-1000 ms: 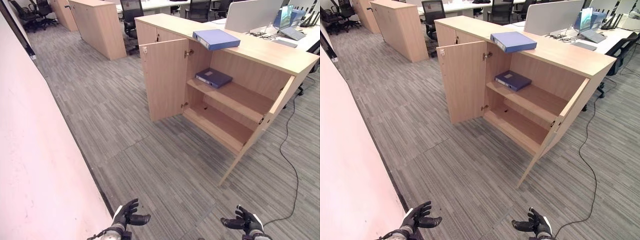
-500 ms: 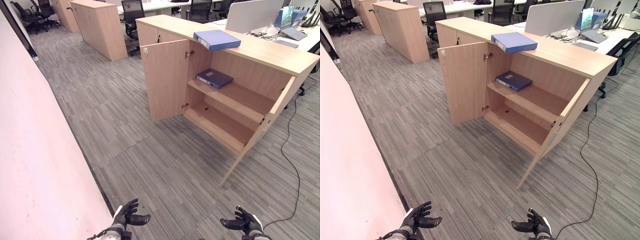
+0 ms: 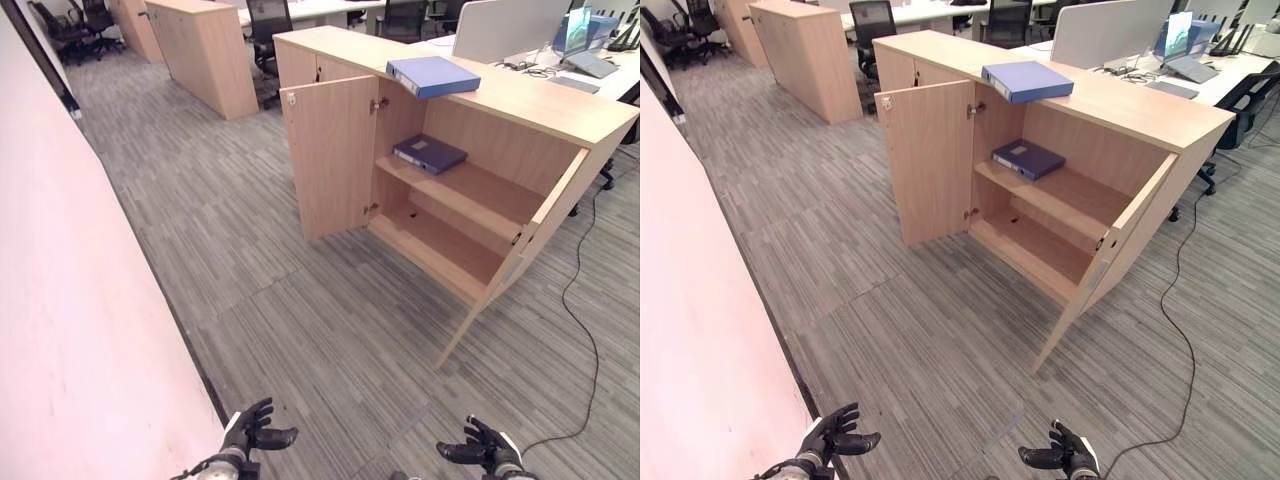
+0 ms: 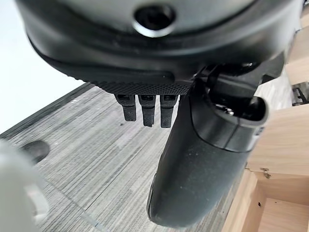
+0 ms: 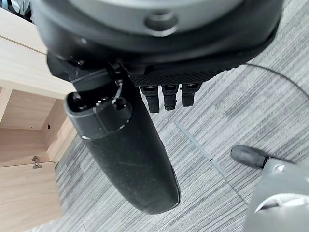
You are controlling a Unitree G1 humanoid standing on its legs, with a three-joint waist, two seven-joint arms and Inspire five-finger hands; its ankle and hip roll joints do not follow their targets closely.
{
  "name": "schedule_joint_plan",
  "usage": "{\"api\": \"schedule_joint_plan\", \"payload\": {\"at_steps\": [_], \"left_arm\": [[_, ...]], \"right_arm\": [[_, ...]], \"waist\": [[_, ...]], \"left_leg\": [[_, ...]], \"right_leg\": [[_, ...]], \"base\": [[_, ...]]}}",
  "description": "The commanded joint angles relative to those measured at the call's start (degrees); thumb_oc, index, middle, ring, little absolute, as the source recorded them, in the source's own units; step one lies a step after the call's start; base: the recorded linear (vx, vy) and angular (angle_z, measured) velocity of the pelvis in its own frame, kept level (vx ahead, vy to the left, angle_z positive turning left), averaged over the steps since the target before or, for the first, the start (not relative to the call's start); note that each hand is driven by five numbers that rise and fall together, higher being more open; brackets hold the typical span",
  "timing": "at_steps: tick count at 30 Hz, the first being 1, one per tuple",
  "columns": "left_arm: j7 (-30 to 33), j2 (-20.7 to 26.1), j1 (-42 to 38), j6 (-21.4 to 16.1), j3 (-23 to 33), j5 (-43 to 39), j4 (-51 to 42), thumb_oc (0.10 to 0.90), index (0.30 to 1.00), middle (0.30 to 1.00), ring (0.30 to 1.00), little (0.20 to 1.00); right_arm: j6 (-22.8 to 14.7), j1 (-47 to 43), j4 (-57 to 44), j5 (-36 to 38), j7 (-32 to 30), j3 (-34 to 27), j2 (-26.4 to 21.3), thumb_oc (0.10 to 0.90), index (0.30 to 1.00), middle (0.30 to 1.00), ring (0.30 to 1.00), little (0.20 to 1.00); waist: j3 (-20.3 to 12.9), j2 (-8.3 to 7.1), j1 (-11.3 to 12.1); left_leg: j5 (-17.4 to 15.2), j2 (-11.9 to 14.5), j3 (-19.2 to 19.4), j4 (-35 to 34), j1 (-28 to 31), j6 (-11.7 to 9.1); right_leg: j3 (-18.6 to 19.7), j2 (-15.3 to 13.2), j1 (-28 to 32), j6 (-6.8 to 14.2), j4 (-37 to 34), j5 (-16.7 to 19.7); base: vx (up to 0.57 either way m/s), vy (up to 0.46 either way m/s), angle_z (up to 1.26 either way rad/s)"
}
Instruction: Put the empty folder in the office cabinet
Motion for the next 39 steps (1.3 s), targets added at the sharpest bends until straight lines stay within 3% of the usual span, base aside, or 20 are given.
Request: {"api": "schedule_joint_plan", "payload": {"at_steps": [1,6,9,12,18,20,21,22,25,27,28,29,30,31,32,33,35,37,38,39], "left_arm": [[0.23,2.09,-4.02,-2.72,-0.86,-1.93,-3.94,0.800,0.900,0.900,0.900,0.900],[0.19,2.56,-3.99,-2.50,-1.56,-0.74,-4.25,0.800,0.900,0.900,0.900,0.900],[1.33,2.30,-5.13,-2.64,-1.09,-1.84,-3.52,0.800,0.900,0.900,0.900,0.900],[1.57,1.89,-5.73,-2.77,-0.70,-2.13,-2.01,0.800,0.900,0.900,0.900,0.900],[1.89,2.04,-3.96,-2.57,1.06,-2.78,1.10,0.800,0.900,0.900,0.900,0.900],[2.31,2.15,-3.82,-2.59,1.61,-3.10,2.33,0.800,0.900,0.900,0.900,0.900],[2.63,2.34,-3.57,-2.67,1.89,-3.29,3.64,0.800,0.900,0.900,0.900,0.900],[2.43,2.41,-3.34,-2.66,2.07,-3.41,4.49,0.800,0.900,0.900,0.900,0.900],[2.29,2.49,-2.59,-2.49,2.54,-2.98,6.40,0.800,0.900,0.900,0.900,0.900],[2.29,3.00,-2.49,-2.11,2.62,-1.90,8.28,0.800,0.900,0.900,0.900,0.900],[2.46,3.39,-2.72,-2.00,2.65,-1.01,9.79,0.800,0.900,0.900,0.900,0.900],[2.46,3.43,-2.74,-2.04,2.67,-1.00,9.85,0.800,0.900,0.900,0.900,0.900],[2.50,3.52,-3.08,-2.10,2.47,-1.04,10.24,0.800,0.900,0.900,0.900,0.900],[2.56,3.58,-3.44,-2.20,2.23,-1.20,10.17,0.800,0.900,0.900,0.900,0.900],[2.56,3.57,-3.47,-2.20,2.22,-1.20,10.18,0.800,0.900,0.900,0.900,0.900],[2.59,3.69,-3.79,-2.32,1.86,-1.59,9.94,0.800,0.900,0.900,0.900,0.900],[2.63,3.99,-4.38,-2.25,1.41,-1.70,9.48,0.800,0.900,0.900,0.900,0.900],[2.62,4.01,-4.76,-2.38,1.27,-1.74,9.40,0.800,0.900,0.900,0.900,0.900],[2.89,4.04,-5.31,-2.40,0.98,-1.60,8.79,0.800,0.900,0.900,0.900,0.900],[2.89,4.01,-5.33,-2.40,0.98,-1.60,8.79,0.800,0.900,0.900,0.900,0.900]], "right_arm": [[-2.40,-2.92,-2.48,-1.75,0.21,1.53,-3.75,0.800,0.900,0.900,0.900,0.900],[-2.53,-4.29,-3.52,-2.40,0.83,3.64,-3.62,0.800,0.900,0.900,0.900,0.900],[-3.03,-7.51,-3.87,-1.90,0.47,5.21,-3.56,0.800,0.900,0.900,0.900,0.900],[-3.10,-8.85,-3.60,-2.30,0.22,5.84,-3.57,0.800,0.900,0.900,0.900,0.900],[-2.95,-9.56,-2.05,-2.28,0.20,6.37,-3.00,0.800,0.900,0.900,0.900,0.900],[-2.76,-9.88,-1.55,-2.55,-0.03,6.62,-3.04,0.800,0.900,0.900,0.900,0.900],[-2.73,-10.34,-0.96,-2.54,-0.25,6.83,-3.17,0.800,0.900,0.900,0.900,0.900],[-2.69,-10.47,-0.58,-2.47,-0.05,6.88,-3.06,0.800,0.900,0.900,0.900,0.900],[-2.63,-10.66,0.46,-2.53,0.26,6.78,-2.49,0.800,0.900,0.900,0.900,0.900],[-2.58,-10.79,1.35,-2.71,0.03,6.72,-1.72,0.800,0.900,0.900,0.900,0.900],[-2.35,-10.63,2.08,-3.38,0.30,7.03,-0.93,0.800,0.900,0.900,0.900,0.900],[-2.36,-10.64,2.10,-3.39,0.30,7.05,-0.88,0.800,0.900,0.900,0.900,0.900],[-2.15,-11.33,2.73,-3.97,0.39,7.69,-0.25,0.800,0.900,0.900,0.900,0.900],[-2.00,-11.71,2.79,-4.30,0.43,7.92,-0.28,0.800,0.900,0.900,0.900,0.900],[-2.00,-11.72,2.80,-4.30,0.42,7.90,-0.30,0.800,0.900,0.900,0.900,0.900],[-1.98,-12.42,3.34,-4.72,0.41,8.10,-0.09,0.800,0.900,0.900,0.900,0.900],[-1.76,-13.30,3.57,-4.79,0.38,7.96,-0.02,0.800,0.900,0.900,0.900,0.900],[-1.94,-13.70,3.47,-4.56,0.27,7.92,-0.09,0.800,0.900,0.900,0.900,0.900],[-2.32,-13.91,3.13,-4.17,-0.03,7.67,0.02,0.800,0.900,0.900,0.900,0.900],[-2.32,-13.93,3.14,-4.17,-0.03,7.67,-0.01,0.800,0.900,0.900,0.900,0.900]], "waist": [[2.83,-0.35,0.59],[3.46,0.14,2.20],[4.55,1.55,4.34],[4.80,1.76,5.43],[3.15,2.44,7.97],[2.96,2.59,9.66],[2.77,2.63,11.89],[2.24,2.72,12.39],[1.14,2.49,12.57],[-0.44,1.44,13.17],[-1.50,0.16,13.15],[-1.72,-0.12,13.19],[-2.28,-1.99,12.99],[-2.25,-2.52,13.18],[-2.41,-2.38,13.42],[-2.47,-2.49,13.71],[-1.66,-2.16,13.03],[-1.37,-1.49,12.77],[-0.26,-0.41,11.04],[-0.36,-0.19,11.18]], "left_leg": [[11.53,7.35,-4.72,7.66,-3.70,-2.13],[10.59,8.99,-5.29,-3.34,-6.35,-0.55],[15.16,11.60,-6.65,-15.69,-9.17,-1.16],[14.63,12.29,-5.86,-20.72,-10.22,-0.56],[14.94,12.79,-6.51,-24.01,-11.91,-1.27],[14.85,12.17,-9.89,-24.05,-13.93,-1.75],[14.63,10.94,-14.99,-24.04,-16.65,-2.71],[14.26,9.92,-16.78,-24.02,-17.21,-2.63],[15.45,9.16,-16.36,-22.98,-18.50,-2.40],[17.11,8.55,-14.18,-20.56,-20.12,-1.89],[17.21,6.59,-13.08,-18.03,-20.53,-0.64],[17.08,6.38,-12.88,-17.95,-20.73,-0.51],[14.91,3.15,-11.76,-16.22,-20.74,1.81],[13.38,1.83,-10.96,-15.37,-20.85,3.21],[13.36,2.07,-10.81,-15.35,-20.97,3.25],[10.56,0.17,-9.67,-14.43,-20.66,5.41],[7.98,-2.45,-8.95,-14.17,-19.13,7.77],[6.83,-3.20,-8.34,-14.08,-18.40,8.56],[4.96,-5.20,-8.42,-15.35,-15.82,9.70],[5.03,-4.92,-8.38,-15.38,-15.90,9.67]], "right_leg": [[0.53,0.48,5.26,1.01,3.65,-9.49],[0.79,-0.11,6.28,2.66,6.62,-12.01],[1.96,-0.26,6.82,4.29,11.43,-15.00],[2.61,-0.72,7.84,5.43,12.80,-16.54],[6.02,-0.35,10.55,6.51,12.67,-20.44],[7.62,-0.34,11.94,6.55,11.91,-21.62],[9.81,-0.35,14.51,6.97,9.88,-22.91],[10.75,-0.40,15.37,7.47,9.10,-23.39],[11.72,-1.60,16.50,8.46,8.34,-23.66],[11.54,-3.76,16.20,9.80,8.77,-22.63],[11.36,-5.98,14.44,11.42,11.50,-17.67],[11.38,-6.29,14.15,11.60,11.56,-17.65],[11.99,-9.09,10.79,13.66,17.03,-9.71],[12.40,-10.37,8.61,14.46,20.42,-4.66],[12.67,-10.22,8.39,14.46,20.20,-4.38],[12.43,-11.45,5.43,14.84,25.33,3.20],[12.33,-11.95,2.63,14.84,32.26,8.98],[11.82,-11.51,1.42,14.84,33.61,10.46],[13.41,-8.48,-3.22,14.83,38.07,8.11],[13.52,-8.20,-3.34,14.79,37.88,8.34]], "base": [[0.06,-0.030,0.09],[0.16,0.087,0.10],[0.24,0.151,0.26],[0.21,0.075,-0.10],[0.36,0.081,-0.02],[0.42,0.113,-0.41],[0.50,0.176,-0.67],[0.50,0.174,-0.67],[0.44,0.280,-0.23],[0.55,0.407,-0.17],[0.30,0.213,-0.23],[0.53,0.406,-0.40],[0.33,0.294,-0.30],[0.32,0.291,-0.35],[0.30,0.298,-0.41],[0.32,0.315,-0.50],[0.35,0.342,-0.44],[0.25,0.256,0.12],[0.27,0.273,0.30],[0.25,0.247,0.19]]}}
